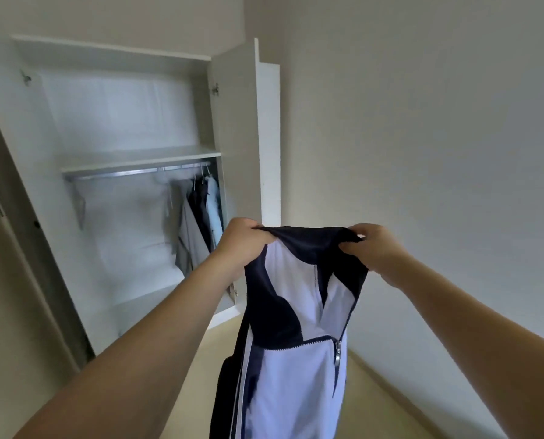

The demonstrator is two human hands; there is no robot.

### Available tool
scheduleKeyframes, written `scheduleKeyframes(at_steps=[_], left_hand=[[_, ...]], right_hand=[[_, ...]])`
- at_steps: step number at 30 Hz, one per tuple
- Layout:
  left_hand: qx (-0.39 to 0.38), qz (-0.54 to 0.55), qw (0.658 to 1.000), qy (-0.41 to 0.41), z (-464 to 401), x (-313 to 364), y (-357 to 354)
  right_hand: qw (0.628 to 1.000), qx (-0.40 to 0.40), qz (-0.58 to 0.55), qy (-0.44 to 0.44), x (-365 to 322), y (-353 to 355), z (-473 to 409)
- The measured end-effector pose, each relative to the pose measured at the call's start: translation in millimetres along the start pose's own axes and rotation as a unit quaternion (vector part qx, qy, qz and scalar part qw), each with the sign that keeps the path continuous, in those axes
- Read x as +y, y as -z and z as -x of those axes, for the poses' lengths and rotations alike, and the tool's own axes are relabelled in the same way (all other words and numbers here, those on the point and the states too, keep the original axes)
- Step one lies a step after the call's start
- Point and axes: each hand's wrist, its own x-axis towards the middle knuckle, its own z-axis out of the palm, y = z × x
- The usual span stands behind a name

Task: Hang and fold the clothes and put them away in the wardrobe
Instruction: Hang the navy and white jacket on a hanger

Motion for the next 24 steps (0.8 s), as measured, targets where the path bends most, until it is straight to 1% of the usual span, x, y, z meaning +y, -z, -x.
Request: scheduleKeyframes(at_steps=[2, 5, 7, 9, 12, 15, 17, 19, 21, 24], left_hand=[[0.020, 0.000, 1.000, 0.013, -29.0, -10.4, 22.0], [0.036, 0.003, 0.999, 0.028, -69.3, -25.4, 45.2], [0.047, -0.005, 0.998, 0.031, -97.4, -35.1, 59.2], [0.062, -0.010, 0.998, 0.028, -138.2, -48.5, 77.6], [0.090, -0.013, 0.996, 0.024, -195.2, -65.5, 104.8], [0.131, 0.007, 0.991, 0.032, -257.5, -84.1, 129.8], [0.147, 0.015, 0.988, 0.043, -299.7, -92.8, 144.8], [0.156, 0.018, 0.986, 0.048, -340.7, -100.7, 156.3], [0.157, 0.017, 0.986, 0.049, -375.0, -106.9, 164.1], [0.133, -0.043, 0.989, 0.043, -420.4, -118.2, 173.1]], right_hand=[[0.996, -0.047, 0.082, -0.006, -13.1, -33.1, -33.2], [0.984, -0.099, 0.144, -0.039, -30.9, -83.0, -78.8], [0.983, -0.113, 0.136, -0.052, -41.9, -115.9, -107.2], [0.989, -0.102, 0.088, -0.063, -49.4, -150.2, -147.7], [0.990, -0.109, 0.069, -0.066, -58.1, -186.9, -199.3], [0.978, -0.194, 0.053, -0.045, -69.8, -221.9, -253.2], [0.964, -0.255, 0.070, -0.041, -82.3, -244.1, -291.9], [0.953, -0.288, 0.092, -0.025, -93.3, -267.0, -335.2], [0.957, -0.274, 0.099, -0.008, -97.2, -288.3, -378.0], [0.969, -0.224, 0.101, -0.016, -95.7, -317.6, -430.4]])
